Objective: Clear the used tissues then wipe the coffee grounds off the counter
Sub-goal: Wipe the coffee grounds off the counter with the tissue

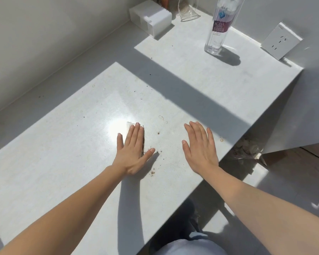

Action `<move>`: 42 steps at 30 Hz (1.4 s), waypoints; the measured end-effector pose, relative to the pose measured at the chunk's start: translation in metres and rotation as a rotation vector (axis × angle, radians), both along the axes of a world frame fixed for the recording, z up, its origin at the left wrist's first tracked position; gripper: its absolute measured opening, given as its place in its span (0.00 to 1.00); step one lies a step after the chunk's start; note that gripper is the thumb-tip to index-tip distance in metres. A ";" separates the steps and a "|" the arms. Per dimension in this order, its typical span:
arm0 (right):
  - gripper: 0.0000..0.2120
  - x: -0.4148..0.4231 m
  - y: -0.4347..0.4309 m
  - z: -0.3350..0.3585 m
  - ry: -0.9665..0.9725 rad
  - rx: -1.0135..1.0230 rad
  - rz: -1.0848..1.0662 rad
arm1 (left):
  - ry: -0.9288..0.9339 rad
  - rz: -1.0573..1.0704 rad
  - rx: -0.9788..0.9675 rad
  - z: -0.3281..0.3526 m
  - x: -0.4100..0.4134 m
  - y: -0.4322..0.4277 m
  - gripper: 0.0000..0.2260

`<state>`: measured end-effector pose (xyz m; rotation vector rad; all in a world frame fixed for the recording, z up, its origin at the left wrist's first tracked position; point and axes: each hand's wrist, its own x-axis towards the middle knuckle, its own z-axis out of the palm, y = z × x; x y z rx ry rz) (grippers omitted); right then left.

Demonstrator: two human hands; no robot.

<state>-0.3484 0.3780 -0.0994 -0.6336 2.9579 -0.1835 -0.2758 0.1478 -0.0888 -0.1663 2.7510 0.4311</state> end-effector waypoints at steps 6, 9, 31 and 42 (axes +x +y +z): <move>0.26 0.001 -0.001 0.001 0.001 0.009 0.001 | -0.018 -0.322 -0.031 0.005 -0.025 -0.021 0.38; 0.27 0.001 -0.001 0.001 -0.010 0.011 0.000 | 0.003 -0.471 -0.049 0.007 -0.034 -0.030 0.38; 0.27 0.001 -0.001 0.003 -0.038 0.019 0.004 | -0.005 -1.087 -0.157 0.017 -0.070 -0.042 0.42; 0.27 0.001 -0.001 0.003 -0.035 0.009 0.009 | 0.038 -1.166 0.028 0.010 -0.030 -0.010 0.40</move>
